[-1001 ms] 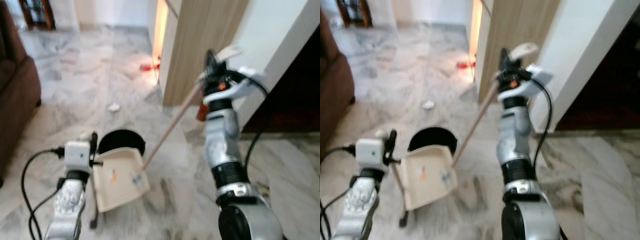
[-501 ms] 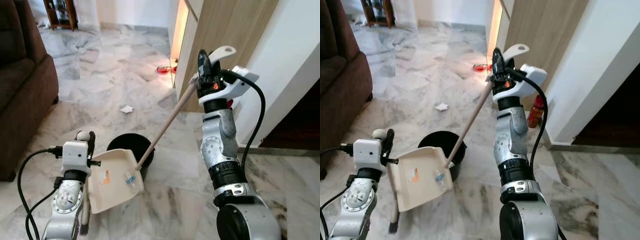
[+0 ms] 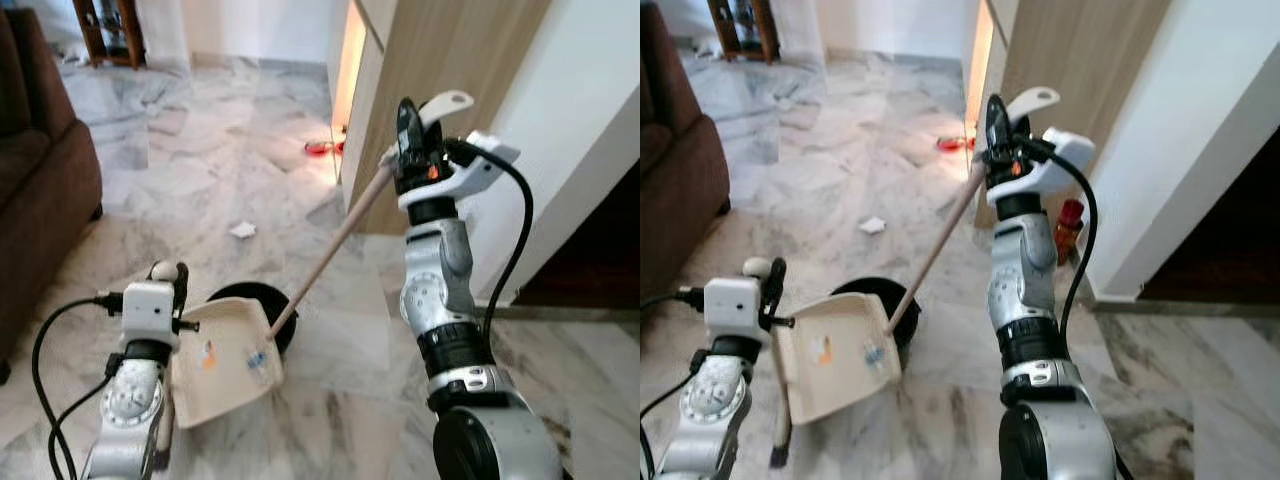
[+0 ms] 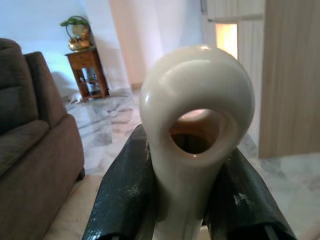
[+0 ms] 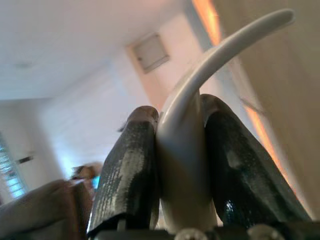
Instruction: Sweep floor
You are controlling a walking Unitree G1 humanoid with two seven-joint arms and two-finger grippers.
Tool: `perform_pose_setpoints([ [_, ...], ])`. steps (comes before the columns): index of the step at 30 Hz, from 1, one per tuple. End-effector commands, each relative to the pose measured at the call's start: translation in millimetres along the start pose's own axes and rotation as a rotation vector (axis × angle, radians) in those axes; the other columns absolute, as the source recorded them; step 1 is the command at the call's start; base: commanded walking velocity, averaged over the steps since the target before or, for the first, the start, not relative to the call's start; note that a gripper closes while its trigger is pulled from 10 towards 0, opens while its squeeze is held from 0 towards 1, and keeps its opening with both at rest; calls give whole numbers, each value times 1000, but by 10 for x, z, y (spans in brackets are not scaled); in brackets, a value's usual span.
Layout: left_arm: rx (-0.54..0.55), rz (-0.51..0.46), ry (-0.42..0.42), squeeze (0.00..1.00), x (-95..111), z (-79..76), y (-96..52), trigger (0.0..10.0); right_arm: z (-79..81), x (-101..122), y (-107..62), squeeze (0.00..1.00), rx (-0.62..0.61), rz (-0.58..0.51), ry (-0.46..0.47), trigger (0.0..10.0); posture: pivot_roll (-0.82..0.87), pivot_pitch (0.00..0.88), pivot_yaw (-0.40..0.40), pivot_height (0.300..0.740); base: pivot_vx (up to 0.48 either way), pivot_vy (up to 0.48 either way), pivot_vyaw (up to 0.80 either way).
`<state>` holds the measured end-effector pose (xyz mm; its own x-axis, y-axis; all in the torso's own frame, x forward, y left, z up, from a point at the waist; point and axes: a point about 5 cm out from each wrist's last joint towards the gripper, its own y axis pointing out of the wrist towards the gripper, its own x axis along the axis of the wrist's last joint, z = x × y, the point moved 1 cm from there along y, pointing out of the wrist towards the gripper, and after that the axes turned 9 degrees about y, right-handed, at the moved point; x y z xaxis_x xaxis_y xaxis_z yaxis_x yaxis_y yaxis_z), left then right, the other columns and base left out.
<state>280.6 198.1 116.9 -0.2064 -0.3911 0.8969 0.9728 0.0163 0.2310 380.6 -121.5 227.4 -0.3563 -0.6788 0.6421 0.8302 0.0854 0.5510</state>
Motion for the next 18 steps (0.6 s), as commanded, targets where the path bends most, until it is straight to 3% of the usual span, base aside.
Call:
perform_pose_setpoints([
  [1,0,-77,-21,0,156,-16,51,10000,171,103,127,0,38,-70,55,10000,129,0,-69,740,292,0,0],
  [8,2,-77,-22,0,155,-14,51,10000,184,97,127,0,49,-66,52,10000,129,0,-69,740,295,0,411],
  [18,2,-76,-23,0,150,-12,53,10000,184,90,127,0,48,-65,67,10000,130,0,-71,740,293,0,0],
])
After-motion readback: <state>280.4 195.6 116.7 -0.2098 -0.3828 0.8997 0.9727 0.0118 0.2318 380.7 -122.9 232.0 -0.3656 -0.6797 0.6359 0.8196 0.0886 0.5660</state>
